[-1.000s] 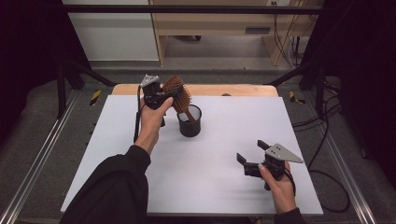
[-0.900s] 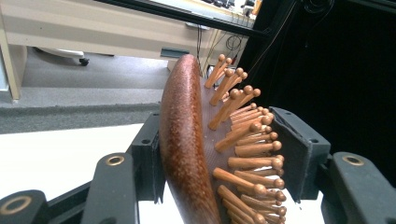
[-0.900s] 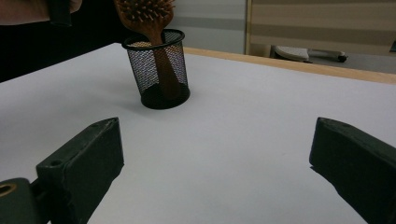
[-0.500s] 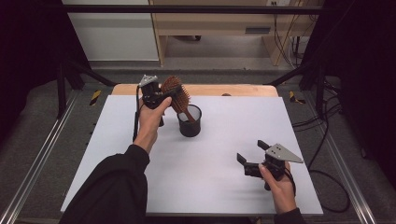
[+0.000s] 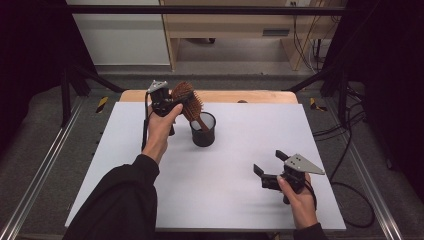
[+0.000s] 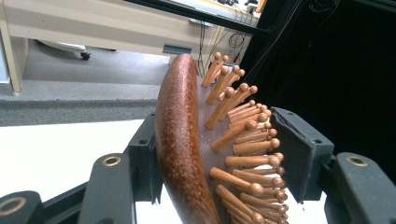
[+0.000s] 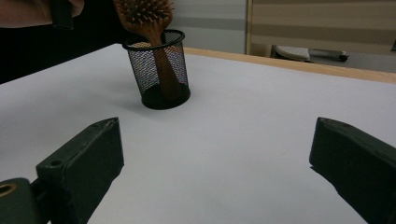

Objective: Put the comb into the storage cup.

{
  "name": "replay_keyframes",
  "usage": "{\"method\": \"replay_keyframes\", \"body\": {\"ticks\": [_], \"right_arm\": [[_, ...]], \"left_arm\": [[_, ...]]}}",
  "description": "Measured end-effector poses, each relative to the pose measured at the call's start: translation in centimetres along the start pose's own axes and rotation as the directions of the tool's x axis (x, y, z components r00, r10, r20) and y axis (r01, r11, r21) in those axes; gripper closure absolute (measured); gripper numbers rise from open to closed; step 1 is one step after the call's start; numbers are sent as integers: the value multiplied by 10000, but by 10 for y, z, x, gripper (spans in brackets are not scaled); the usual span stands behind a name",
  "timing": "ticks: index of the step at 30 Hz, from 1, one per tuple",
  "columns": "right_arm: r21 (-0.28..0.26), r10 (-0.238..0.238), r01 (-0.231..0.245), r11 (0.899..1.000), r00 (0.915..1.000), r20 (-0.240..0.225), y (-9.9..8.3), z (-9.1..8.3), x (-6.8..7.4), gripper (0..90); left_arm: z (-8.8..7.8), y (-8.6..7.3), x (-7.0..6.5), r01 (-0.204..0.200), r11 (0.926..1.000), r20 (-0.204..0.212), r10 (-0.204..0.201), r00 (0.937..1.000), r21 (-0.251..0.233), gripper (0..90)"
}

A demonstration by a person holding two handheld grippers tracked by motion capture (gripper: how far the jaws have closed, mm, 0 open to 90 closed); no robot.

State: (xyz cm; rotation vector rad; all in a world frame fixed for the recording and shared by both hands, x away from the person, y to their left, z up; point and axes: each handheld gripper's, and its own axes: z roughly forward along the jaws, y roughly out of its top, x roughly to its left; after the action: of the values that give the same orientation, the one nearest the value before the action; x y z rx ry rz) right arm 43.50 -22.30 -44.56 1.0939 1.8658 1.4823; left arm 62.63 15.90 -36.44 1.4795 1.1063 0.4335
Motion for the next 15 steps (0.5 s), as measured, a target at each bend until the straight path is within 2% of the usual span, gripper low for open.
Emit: {"method": "replay_keyframes", "body": {"ticks": [9,15], "right_arm": [[-2,15,-15,10000,10000,-3,0,0,0,34],[12,15,-15,10000,10000,-20,0,0,0,34]], "left_arm": [[1,-1,0,-21,10000,10,21,10000,8,400],[1,-1,1,-118,9998,-18,118,9999,158,354]]}}
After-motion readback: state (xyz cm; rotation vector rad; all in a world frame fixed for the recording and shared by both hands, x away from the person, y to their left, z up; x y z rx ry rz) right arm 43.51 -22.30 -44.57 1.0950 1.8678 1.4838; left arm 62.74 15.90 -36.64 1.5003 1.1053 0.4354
